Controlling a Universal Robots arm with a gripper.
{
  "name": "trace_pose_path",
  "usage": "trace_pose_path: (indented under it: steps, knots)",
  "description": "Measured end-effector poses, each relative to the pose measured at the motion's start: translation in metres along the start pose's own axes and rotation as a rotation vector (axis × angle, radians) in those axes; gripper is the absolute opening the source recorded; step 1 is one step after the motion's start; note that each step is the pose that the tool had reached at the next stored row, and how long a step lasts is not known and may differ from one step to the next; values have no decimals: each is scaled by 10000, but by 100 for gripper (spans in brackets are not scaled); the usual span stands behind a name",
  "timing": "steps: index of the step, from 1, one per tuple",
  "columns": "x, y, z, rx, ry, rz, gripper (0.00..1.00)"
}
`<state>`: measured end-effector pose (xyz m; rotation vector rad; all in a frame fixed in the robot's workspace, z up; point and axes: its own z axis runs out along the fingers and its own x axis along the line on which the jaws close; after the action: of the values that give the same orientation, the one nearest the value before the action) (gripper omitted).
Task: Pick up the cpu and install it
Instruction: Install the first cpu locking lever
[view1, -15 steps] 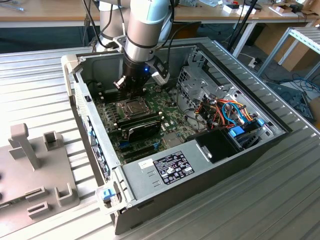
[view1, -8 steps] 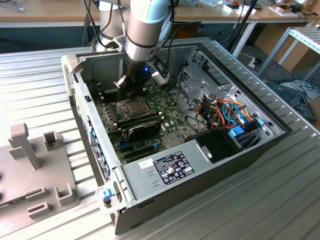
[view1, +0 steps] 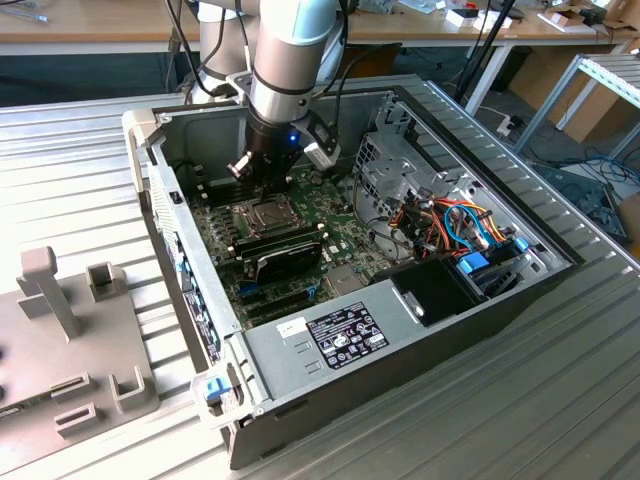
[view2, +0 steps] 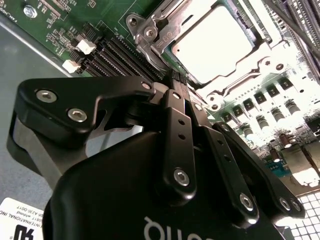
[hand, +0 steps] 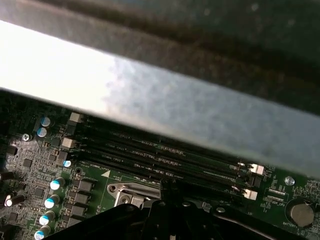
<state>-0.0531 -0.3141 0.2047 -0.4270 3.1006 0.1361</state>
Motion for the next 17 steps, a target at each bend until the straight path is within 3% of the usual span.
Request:
trace_pose_path:
  steps: [7, 12, 17]
  knots:
    - [-13, 44, 3, 61, 15, -1, 11]
    - [-19, 65, -28, 95, 24, -1, 11]
    - [-23, 82, -116, 139, 36, -1, 11]
